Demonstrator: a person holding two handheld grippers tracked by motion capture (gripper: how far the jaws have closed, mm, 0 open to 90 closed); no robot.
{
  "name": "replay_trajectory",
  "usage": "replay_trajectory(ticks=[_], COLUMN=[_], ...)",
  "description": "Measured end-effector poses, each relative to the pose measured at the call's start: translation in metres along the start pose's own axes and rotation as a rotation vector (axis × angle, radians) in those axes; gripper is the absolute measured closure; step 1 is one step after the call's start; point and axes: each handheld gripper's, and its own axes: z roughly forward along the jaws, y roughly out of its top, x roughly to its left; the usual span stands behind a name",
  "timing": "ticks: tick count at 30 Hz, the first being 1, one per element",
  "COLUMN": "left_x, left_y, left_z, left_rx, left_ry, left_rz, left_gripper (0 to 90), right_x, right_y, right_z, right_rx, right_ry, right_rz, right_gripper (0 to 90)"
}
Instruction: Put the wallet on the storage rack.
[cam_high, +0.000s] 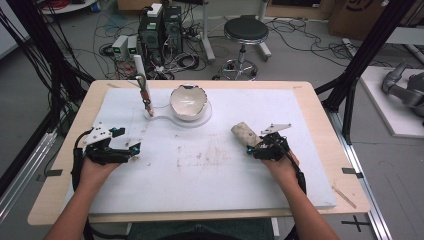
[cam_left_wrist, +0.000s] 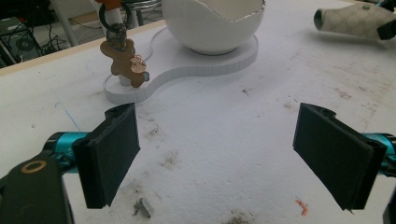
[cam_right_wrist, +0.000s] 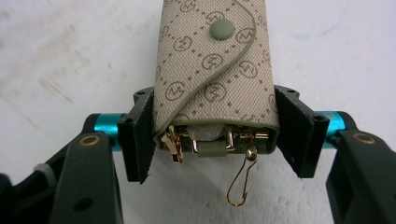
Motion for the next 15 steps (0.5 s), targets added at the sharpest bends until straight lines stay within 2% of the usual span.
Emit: replay_trajectory(ticks=[5,13,15], left_x=[0.0,0.001,0.001], left_y=[-0.001,-0.004,-0.004], left_z=[-0.002,-0.01,-0.012], left_rx=[-0.002,-0.004,-0.005], left_ry=[0.001,0.022,0.024], left_rz=[0.003,-0.006,-0.007], left_gripper=[14.4,14.3,14.4], right_x=[-0.005,-0.004,-0.002], right_y=[0.01,0.035,0.042], right_z=[-0.011,-0.015,-0.015], right_rx=[-0.073,-0.1,-0.113], right_ry=[0.031,0.018,0.027], right_rz=[0.008,-0.047,-0.057], right_gripper=[36.9,36.9,36.9])
